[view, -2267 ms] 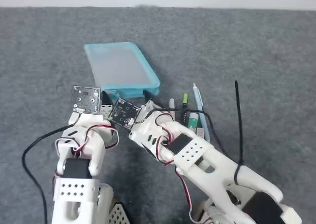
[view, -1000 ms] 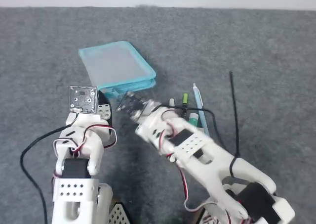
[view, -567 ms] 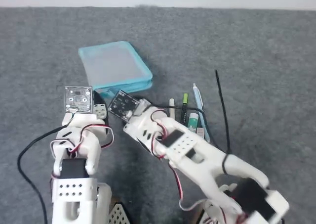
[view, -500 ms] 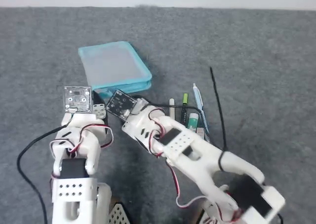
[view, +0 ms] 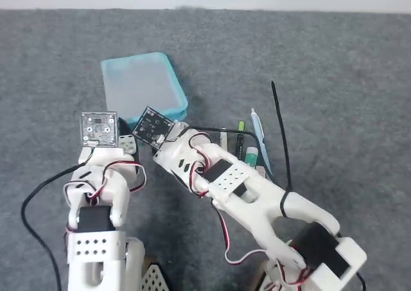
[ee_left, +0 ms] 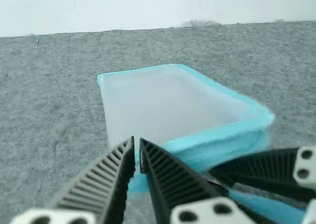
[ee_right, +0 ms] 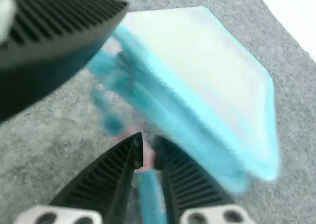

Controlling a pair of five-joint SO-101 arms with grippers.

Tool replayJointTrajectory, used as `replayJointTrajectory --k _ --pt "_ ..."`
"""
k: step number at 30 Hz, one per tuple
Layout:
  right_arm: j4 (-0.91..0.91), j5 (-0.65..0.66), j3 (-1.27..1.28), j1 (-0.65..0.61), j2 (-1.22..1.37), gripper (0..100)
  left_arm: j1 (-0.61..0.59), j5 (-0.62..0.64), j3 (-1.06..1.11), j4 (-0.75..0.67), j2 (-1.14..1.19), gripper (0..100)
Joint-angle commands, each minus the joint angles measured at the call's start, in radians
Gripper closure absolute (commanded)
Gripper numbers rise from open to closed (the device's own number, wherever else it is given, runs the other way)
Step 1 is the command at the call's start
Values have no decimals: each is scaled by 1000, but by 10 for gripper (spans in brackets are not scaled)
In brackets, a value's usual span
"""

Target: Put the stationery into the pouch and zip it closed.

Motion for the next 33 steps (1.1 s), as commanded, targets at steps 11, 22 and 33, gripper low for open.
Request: replayJointTrajectory --k 11,22,33 --pt "-13 14 83 35 -13 920 0 -15 -64 48 -25 990" --pt "163 15 169 79 4 919 -6 -12 -71 55 -21 989" --pt "788 6 -21 205 -31 942 -75 -18 -51 63 -23 876"
